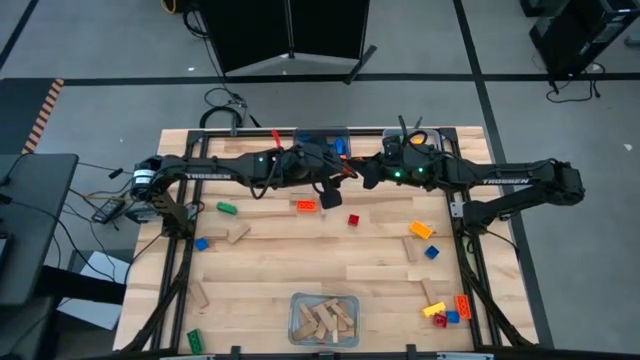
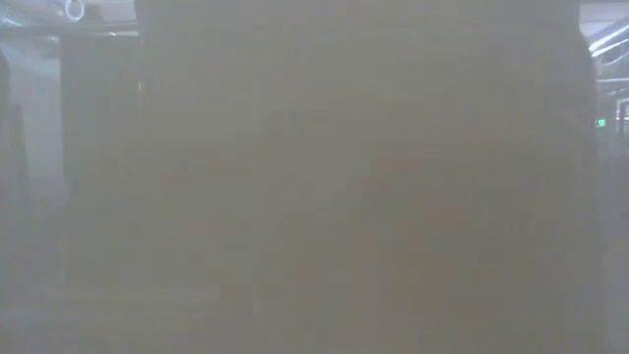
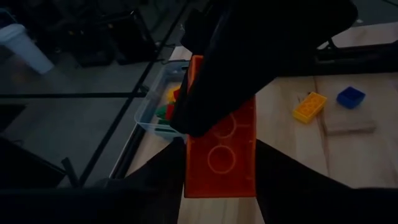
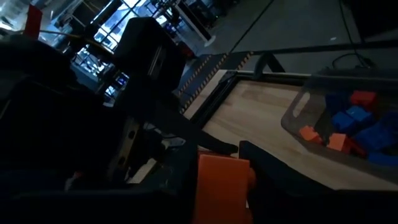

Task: Sort blocks by size
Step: Put the large orange game piece into the transparent bin, then put the brown block into the gray bin

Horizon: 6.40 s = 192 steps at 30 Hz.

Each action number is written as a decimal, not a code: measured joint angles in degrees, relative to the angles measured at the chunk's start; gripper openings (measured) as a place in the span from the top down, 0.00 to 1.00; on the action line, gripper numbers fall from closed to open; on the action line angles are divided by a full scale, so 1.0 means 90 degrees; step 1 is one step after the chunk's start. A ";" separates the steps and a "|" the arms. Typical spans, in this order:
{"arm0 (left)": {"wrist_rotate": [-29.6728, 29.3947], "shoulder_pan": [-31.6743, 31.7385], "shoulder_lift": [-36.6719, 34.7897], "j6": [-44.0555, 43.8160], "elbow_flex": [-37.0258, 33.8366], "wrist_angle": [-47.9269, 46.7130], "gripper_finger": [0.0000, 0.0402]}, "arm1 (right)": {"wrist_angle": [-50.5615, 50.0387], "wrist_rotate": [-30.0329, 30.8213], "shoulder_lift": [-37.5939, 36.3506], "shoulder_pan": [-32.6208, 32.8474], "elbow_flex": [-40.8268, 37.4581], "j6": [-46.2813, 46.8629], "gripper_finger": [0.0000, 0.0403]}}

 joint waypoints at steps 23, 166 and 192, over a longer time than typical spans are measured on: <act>-0.0448 0.0230 -0.0325 0.0112 0.0002 -0.0585 0.34 | -0.0801 -0.0111 -0.0256 -0.0533 -0.0012 0.0042 0.72; 0.1699 -0.1364 -0.4197 -0.2379 -0.4108 0.0418 0.34 | -0.8105 0.0521 0.2877 0.5697 0.3523 0.7388 0.71; 0.1991 -0.1894 -0.8147 -0.2899 -0.6261 -0.0481 0.34 | -0.6768 -0.0296 0.7403 0.4464 0.8617 0.3620 0.71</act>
